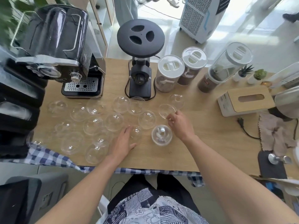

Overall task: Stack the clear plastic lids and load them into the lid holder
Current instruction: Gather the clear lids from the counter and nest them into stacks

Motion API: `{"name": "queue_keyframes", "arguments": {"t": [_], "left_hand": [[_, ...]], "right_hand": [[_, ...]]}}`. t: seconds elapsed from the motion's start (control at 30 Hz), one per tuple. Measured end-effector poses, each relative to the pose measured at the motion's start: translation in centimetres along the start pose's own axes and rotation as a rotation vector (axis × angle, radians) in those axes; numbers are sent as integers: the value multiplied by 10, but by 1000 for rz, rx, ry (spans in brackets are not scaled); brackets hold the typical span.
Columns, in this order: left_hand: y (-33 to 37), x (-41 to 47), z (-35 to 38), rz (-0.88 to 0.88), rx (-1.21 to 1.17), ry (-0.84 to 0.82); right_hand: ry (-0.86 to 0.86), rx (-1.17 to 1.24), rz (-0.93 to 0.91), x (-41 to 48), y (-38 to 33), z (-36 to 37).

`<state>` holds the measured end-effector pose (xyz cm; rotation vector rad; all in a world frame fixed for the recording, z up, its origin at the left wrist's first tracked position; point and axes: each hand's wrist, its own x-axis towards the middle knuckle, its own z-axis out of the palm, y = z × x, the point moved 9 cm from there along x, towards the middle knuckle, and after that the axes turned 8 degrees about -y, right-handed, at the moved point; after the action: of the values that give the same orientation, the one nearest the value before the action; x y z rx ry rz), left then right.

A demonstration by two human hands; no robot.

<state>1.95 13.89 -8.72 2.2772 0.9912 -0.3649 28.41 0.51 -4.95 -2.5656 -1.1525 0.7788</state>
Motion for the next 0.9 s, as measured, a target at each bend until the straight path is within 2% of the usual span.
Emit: {"name": "queue_keyframes", "arguments": {"t": [0.13,0.23,0.37,0.47,0.67,0.9], "left_hand": [[9,-11,-10,35,-16,-1],[19,-21,-29,60,-30,26],[22,-29,-50,88,-107,44],[28,-32,-63,118,-214,74],[55,-31,-66,193,-446,47],[79,-20,-36,222,-551,-88]], "right_hand": [[125,182,-19,-19,-5,-13],[218,432,45,-40,-3,-28],[151,855,240,-68,10,-17],[52,1080,330,-85,10,7],[-29,1160,418,-110,5,55],[15,1079,477,-119,10,74]]}}
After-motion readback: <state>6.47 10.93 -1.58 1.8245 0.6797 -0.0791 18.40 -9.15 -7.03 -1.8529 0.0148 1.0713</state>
